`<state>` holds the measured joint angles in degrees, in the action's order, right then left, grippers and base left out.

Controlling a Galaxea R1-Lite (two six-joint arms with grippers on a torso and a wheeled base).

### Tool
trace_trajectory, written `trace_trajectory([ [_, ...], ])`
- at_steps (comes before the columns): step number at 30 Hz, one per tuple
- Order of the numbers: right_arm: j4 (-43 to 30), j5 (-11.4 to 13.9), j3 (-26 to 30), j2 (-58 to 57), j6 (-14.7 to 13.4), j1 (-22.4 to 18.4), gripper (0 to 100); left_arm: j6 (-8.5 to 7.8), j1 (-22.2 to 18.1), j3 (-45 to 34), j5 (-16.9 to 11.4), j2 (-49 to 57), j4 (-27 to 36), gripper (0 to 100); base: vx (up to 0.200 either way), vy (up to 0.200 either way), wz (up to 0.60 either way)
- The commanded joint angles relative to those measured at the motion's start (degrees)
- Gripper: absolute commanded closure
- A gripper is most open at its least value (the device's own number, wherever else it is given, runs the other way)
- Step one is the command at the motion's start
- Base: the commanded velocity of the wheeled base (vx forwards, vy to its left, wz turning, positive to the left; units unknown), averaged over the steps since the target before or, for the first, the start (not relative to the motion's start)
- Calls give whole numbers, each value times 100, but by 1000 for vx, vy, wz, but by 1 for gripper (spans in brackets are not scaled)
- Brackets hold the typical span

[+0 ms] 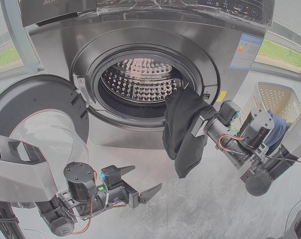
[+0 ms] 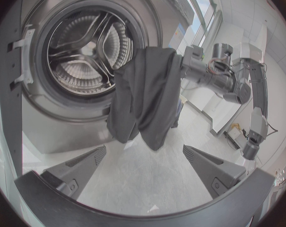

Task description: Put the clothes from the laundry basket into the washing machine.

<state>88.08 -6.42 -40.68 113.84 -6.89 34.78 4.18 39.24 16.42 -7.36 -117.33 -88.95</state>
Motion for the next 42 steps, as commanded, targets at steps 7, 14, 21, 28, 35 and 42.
trace_trajectory([
  [7,-19,1,-72,165,3,407,100,109,57,1513,16,-343,1,0,0,0,0],
  [14,-27,-17,-89,236,3,653,100,100,154,1926,16,-729,1,0,0,0,0],
  [21,17,-17,-28,280,-6,776,100,74,163,2304,68,-1099,10,0,0,0,0],
  [28,25,-26,69,244,-14,952,100,92,128,2454,306,-1186,10,0,0,0,0],
  [35,25,-140,78,244,-67,952,100,92,119,2418,306,-1178,10,0,0,0,0],
  [42,25,-140,25,262,-58,846,100,83,119,2251,306,-1063,1,0,0,0,0],
])
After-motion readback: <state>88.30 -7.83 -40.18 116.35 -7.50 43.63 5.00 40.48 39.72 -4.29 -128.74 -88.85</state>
